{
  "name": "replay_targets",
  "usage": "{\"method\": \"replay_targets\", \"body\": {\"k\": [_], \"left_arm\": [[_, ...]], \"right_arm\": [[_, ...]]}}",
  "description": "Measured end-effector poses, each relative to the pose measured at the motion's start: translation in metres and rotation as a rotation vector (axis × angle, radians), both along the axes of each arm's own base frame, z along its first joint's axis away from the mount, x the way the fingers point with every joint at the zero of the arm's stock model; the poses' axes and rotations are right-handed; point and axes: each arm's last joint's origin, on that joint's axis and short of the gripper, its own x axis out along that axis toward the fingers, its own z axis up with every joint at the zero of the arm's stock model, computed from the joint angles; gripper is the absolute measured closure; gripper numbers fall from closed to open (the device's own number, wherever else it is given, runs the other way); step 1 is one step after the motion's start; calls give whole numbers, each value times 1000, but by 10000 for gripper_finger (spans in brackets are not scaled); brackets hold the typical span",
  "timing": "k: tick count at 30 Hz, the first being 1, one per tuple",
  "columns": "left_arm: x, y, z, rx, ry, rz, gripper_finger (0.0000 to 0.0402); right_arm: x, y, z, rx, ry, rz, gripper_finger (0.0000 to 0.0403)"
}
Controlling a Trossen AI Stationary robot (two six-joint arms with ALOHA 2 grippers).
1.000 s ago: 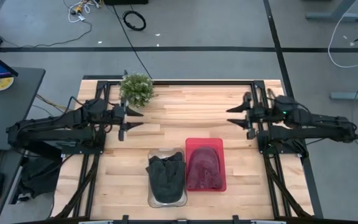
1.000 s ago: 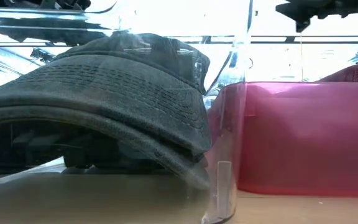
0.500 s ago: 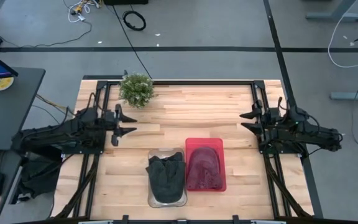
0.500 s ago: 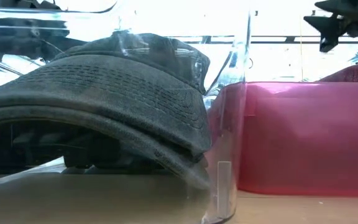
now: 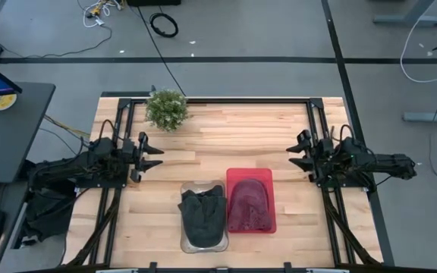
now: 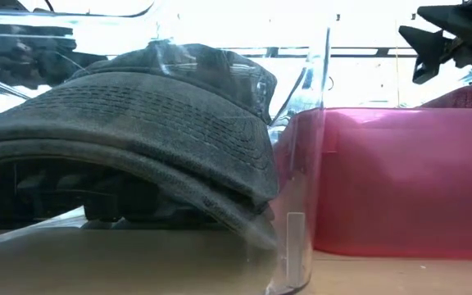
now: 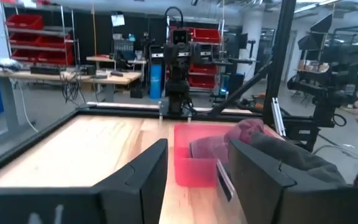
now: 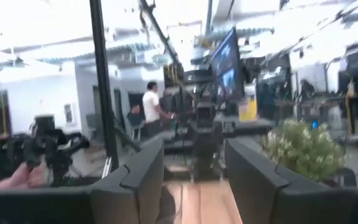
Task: Pick & Place hat
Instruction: Return to Home Position
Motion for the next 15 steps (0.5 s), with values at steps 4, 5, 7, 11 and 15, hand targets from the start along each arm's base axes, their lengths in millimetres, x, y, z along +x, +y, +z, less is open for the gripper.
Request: {"method": "replay_targets", "body": {"k": [4,5,7,11,15], "left_arm": [[1,0,-2,24,-25,5,229],[1,0,-4,27,-31,6,229],[1,0,-3,44,-38,8,229],[2,0,-7,80,3,5,229],[2,0,-9,105,18,9,229]], "right_arm": [[2,-1,-6,24,11,-37,230],[2,-1,-7,27,22,-42,230],[3,-1,-9,19,39,-46,230],[5,-2,-17,-5,130,-58,230],[6,-2,-28,-17,237,-83,230]]}}
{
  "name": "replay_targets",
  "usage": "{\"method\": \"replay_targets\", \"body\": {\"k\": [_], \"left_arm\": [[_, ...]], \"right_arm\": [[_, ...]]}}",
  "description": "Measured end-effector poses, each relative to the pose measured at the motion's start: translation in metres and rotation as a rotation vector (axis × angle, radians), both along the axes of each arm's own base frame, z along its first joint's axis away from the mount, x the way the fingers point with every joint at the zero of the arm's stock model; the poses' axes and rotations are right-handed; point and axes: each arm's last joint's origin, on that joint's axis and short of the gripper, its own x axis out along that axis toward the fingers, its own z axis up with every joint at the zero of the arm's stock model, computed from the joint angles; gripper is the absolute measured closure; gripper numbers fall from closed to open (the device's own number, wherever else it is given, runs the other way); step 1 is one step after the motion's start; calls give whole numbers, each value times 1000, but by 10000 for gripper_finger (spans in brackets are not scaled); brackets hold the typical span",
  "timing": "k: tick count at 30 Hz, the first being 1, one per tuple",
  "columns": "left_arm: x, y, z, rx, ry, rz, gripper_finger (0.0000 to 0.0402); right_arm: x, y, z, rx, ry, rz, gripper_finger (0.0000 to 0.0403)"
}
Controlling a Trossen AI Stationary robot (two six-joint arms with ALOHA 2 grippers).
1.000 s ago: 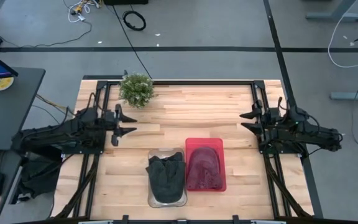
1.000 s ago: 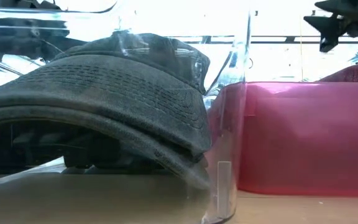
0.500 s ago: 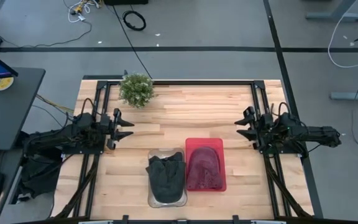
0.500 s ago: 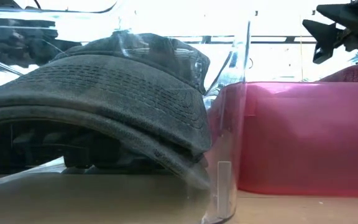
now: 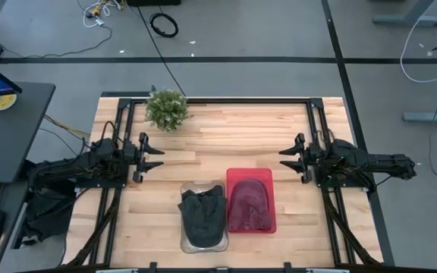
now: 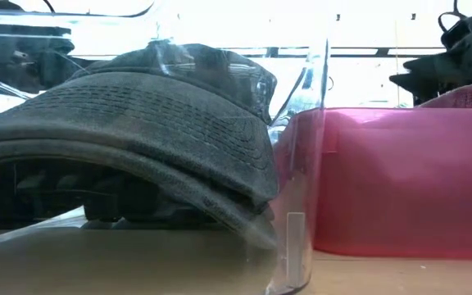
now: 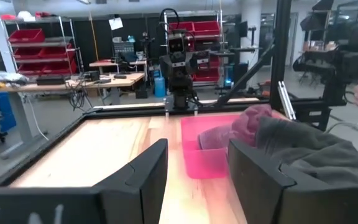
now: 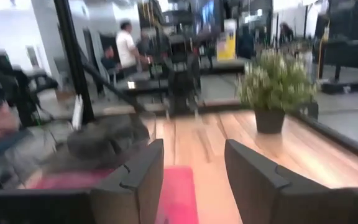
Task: Pick & Place hat
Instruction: Return to Home Position
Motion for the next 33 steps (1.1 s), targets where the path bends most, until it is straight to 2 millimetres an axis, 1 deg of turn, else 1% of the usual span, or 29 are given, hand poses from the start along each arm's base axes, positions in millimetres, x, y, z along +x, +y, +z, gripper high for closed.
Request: {"method": "replay_targets", "body": {"k": [2,9,11,15,18,26,33], "left_arm": [[0,0,0,23,5,2,229],[0,0,-2,79,20,10,229],[0,0,-2,75,22,11,229],[0,1,-2,-15,26,24,229],[1,2,-4,-11,43,49,229],[4,7,-11,34,123,200,229],[5,7,-11,41,124,205,229]], "right_arm": [[0,0,-4,-17,44,-2,230],[1,0,-5,-66,52,-7,230],[1,0,-5,-35,54,-5,230],[1,0,-5,60,56,3,230],[1,0,-5,92,57,5,230],[1,0,-5,89,57,4,230],[1,0,-5,88,57,4,230]]}}
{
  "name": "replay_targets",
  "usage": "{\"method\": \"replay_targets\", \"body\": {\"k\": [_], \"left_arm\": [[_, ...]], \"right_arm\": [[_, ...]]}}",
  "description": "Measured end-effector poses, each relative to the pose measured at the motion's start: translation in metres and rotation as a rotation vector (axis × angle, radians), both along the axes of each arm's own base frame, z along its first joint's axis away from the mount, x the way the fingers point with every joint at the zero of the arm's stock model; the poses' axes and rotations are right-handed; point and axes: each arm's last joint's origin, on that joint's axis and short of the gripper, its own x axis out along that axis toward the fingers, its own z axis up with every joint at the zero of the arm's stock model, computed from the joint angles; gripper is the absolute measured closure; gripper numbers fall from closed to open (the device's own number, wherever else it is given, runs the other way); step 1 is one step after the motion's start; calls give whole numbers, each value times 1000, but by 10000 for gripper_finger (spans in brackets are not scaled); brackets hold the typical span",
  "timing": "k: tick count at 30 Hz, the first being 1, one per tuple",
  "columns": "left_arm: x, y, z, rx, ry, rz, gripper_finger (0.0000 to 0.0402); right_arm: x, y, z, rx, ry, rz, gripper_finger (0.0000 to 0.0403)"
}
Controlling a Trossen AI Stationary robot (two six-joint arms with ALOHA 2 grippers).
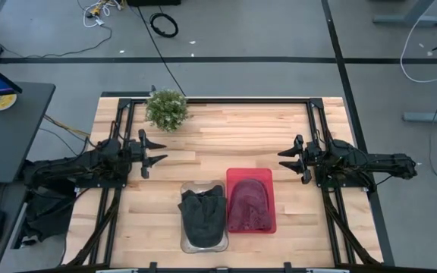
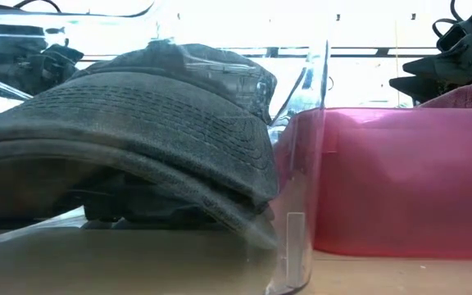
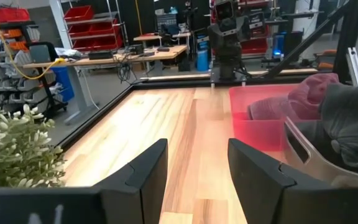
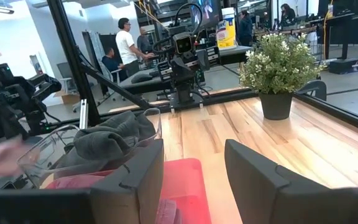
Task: Pick & Place hat
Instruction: Return to Home Position
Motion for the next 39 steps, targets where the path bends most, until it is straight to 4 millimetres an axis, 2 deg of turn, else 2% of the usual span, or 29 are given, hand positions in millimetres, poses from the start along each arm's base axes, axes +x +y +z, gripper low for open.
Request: {"method": "replay_targets", "body": {"k": [39], "left_arm": [[0,0,1,3,-14,-1,229]], "right_arm": [[0,0,0,-1,0,0,230]]}}
